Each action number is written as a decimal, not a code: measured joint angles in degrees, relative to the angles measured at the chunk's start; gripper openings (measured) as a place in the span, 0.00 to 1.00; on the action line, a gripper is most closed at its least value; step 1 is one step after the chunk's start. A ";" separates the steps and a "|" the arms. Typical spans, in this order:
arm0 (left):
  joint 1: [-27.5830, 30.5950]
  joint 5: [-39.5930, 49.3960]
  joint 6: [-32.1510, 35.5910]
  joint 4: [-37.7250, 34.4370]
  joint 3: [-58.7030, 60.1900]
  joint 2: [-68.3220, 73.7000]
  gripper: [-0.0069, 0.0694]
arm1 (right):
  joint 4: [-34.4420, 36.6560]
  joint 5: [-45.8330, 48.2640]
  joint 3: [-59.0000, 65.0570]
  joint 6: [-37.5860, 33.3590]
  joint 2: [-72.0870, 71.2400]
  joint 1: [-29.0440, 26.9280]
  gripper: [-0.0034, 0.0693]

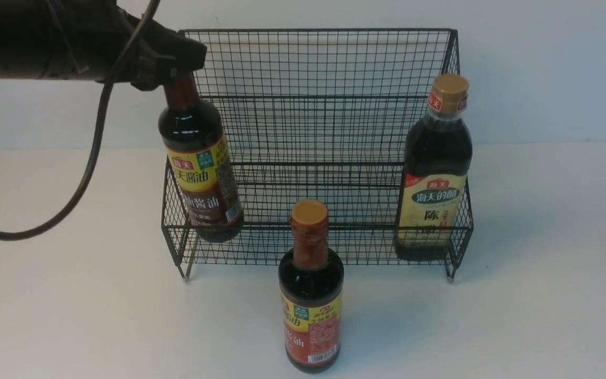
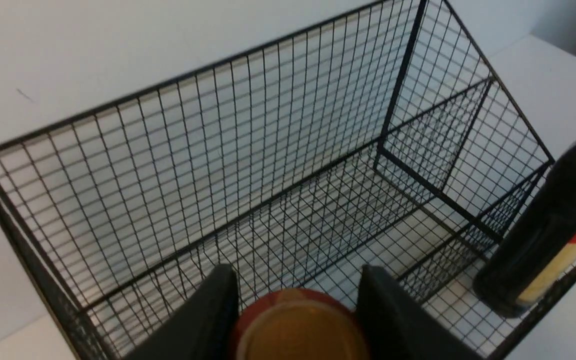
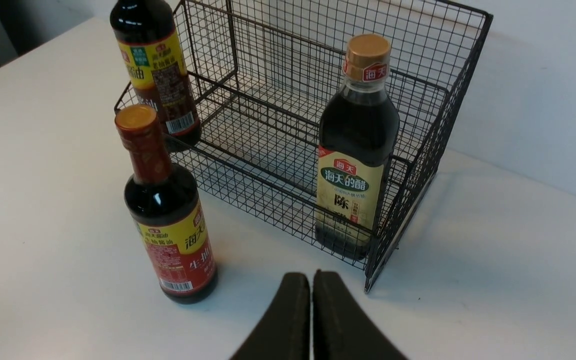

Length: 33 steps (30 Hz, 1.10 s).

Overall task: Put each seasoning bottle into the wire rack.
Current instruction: Use the left arm to put the condiment bottle back on the shelf

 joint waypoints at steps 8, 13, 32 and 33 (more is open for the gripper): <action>0.00 2.20 0.17 3.50 0.41 1.86 0.46 | 0.00 0.00 0.00 0.00 0.00 0.00 0.05; 0.00 2.41 0.17 3.78 0.13 1.91 0.46 | 0.00 0.00 0.00 0.00 0.00 0.00 0.05; 0.00 4.68 0.17 1.93 0.02 1.91 0.58 | 1.22 0.00 0.00 -0.04 0.00 0.00 0.05; 0.00 4.83 0.17 1.82 0.02 1.91 0.60 | 1.22 0.00 0.00 -0.04 0.00 0.00 0.05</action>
